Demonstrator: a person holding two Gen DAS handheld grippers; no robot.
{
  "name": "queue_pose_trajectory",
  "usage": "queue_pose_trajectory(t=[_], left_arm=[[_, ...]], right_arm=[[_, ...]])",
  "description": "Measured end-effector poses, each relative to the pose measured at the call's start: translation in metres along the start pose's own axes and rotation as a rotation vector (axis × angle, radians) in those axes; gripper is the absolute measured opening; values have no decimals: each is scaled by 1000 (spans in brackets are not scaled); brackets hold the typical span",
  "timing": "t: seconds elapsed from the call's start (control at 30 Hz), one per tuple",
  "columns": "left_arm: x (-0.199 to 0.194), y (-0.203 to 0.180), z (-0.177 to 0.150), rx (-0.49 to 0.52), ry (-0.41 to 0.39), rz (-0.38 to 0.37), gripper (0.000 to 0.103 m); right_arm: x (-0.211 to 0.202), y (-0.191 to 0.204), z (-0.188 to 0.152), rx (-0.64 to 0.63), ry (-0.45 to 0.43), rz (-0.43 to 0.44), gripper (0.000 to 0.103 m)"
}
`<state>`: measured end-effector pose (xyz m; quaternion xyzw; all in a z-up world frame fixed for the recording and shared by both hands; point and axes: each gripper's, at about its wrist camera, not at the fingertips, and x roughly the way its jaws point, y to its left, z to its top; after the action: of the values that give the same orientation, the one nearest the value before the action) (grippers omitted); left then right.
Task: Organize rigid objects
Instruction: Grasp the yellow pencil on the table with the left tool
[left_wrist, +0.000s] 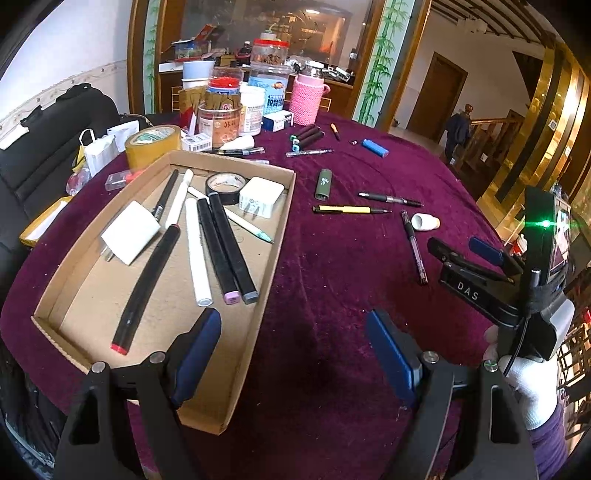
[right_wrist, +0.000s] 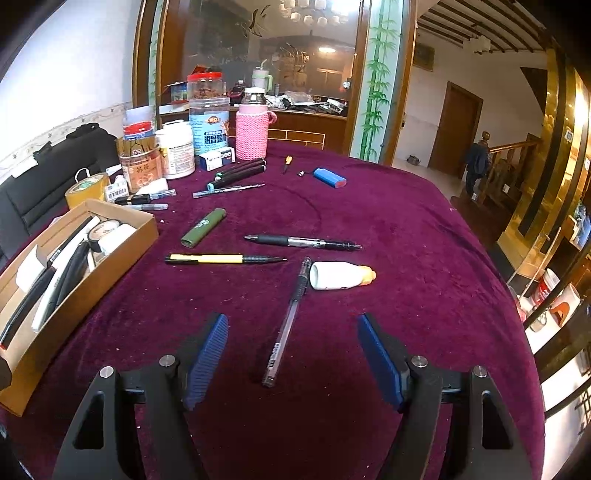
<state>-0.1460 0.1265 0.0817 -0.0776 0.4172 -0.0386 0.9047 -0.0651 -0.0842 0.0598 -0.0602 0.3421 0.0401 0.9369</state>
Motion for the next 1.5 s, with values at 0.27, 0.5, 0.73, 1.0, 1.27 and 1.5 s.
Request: queue_pose_trajectory(t=[0.27,0.5,0.73,1.0,1.27,1.5], left_arm=[[16,-10,7,23,32,-10,81],[40,-24,28,63,84,-46,81],[97,-54,61,156,187,-73,80],[181,-93,101,329,263,-80,80],[218,-120,115,585,291,-115,78],[209,-109,115,547,325,-180,40]], right_arm=[[11,-13,7,11,19,4,77],[44,-83,34,214,28,11,79],[76,-144,16,476,101,77,79],[80,-147,10,532,129,120,80],[84,-145,10,532,146,132,80],[88,-143,9,528,168,133,80]])
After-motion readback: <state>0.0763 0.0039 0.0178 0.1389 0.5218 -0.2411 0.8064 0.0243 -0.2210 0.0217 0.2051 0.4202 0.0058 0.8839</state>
